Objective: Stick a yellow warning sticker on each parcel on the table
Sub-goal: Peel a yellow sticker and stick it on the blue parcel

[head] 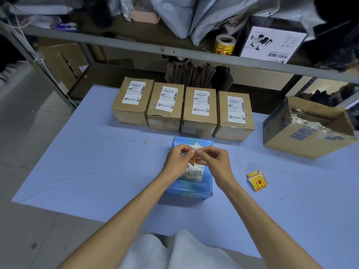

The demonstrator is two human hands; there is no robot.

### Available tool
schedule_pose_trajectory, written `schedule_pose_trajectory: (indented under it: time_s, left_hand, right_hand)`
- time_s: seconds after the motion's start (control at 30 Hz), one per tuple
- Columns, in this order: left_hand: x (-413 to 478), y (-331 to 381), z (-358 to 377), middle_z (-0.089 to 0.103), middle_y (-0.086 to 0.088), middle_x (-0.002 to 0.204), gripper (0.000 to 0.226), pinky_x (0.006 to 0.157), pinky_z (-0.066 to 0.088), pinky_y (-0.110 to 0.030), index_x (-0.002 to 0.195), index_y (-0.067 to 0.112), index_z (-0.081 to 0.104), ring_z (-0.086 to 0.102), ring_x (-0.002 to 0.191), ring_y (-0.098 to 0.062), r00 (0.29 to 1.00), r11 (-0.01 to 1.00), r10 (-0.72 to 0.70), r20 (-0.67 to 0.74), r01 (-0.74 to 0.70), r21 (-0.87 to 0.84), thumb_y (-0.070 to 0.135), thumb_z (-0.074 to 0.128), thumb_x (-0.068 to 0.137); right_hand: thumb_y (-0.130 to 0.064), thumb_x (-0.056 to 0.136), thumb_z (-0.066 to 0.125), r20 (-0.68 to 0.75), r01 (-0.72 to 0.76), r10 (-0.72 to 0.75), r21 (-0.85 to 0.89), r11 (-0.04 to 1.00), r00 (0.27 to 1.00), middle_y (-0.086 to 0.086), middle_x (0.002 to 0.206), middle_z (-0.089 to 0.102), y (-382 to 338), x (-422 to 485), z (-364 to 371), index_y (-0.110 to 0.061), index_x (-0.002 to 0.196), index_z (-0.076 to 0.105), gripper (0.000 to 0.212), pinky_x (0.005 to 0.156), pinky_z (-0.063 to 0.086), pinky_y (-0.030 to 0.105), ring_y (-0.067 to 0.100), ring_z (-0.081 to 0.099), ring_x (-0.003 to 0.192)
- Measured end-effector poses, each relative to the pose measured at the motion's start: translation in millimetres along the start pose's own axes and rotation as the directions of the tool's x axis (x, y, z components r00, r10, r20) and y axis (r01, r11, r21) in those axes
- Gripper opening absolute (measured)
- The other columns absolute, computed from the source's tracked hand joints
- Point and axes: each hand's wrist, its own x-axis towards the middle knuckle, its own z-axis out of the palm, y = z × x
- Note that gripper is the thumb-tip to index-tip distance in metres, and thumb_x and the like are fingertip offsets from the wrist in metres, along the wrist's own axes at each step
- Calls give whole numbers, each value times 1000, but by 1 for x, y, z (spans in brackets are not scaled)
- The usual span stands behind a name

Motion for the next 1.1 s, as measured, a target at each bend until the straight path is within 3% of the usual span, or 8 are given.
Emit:
schedule_pose_trajectory:
  time_s: [0.13,0.33,0.43,0.53,0.7,0.83,1.0,1.1]
  left_hand:
    - [-1,2,1,61,3,73,15,63,44,-20,95,8,61,57,64,-8,1000,999,3,16,-3,34,19,51,96]
    - [-1,0,0,64,3,79,12,67,43,-21,94,8,62,58,68,-6,1000,999,-13,-25,14,40,18,54,94]
    - [0,0,0,65,3,78,10,70,45,-23,92,9,62,59,70,-8,999,999,-26,-28,27,18,17,55,93]
    - [-1,2,1,64,1,76,10,68,47,-21,91,9,61,61,70,-11,999,999,-43,-5,43,-7,16,54,93]
    - [0,4,1,64,0,73,10,67,48,-23,87,12,60,61,69,-12,999,999,-39,1,39,-21,16,54,93]
    - [3,1,-1,65,1,74,15,75,49,-31,80,17,60,63,76,-18,999,1000,-18,34,17,18,19,55,94]
    - [3,-1,-8,64,0,90,13,64,46,-15,90,17,59,60,77,-11,999,999,50,18,-50,-13,18,48,98]
    - [4,-5,-14,59,-1,109,17,72,44,-10,102,24,60,57,94,-10,989,985,149,4,-149,83,11,53,94]
  right_hand:
    - [4,87,62,-20,-20,19,-42,999,1000,22,80,71,3,3,-1,2,79,69,10,75,61,38,34,71,74]
    - [9,86,54,-85,-52,45,-88,995,995,12,69,67,3,4,-4,2,73,63,17,64,60,30,19,68,58]
    - [12,82,54,-86,-12,-1,-147,989,996,13,67,68,5,2,-6,3,85,59,10,68,61,37,22,69,60]
    - [14,79,55,-55,91,-108,-243,966,993,12,65,68,3,-1,-6,-3,91,53,21,64,60,33,24,67,59]
    - [1,75,65,12,162,-172,-407,899,985,6,69,72,6,0,-5,-7,81,70,11,69,58,30,19,69,66]
    - [-12,72,80,18,133,-137,-388,912,990,5,75,72,7,-1,-7,-8,81,71,14,68,56,26,16,68,69]
    - [3,78,73,-50,59,-73,-244,968,996,18,78,70,7,4,-10,-4,78,68,9,75,57,46,24,67,71]
    - [6,79,71,-48,22,-30,-165,986,998,27,87,70,3,4,-12,4,83,67,5,79,56,48,27,67,76]
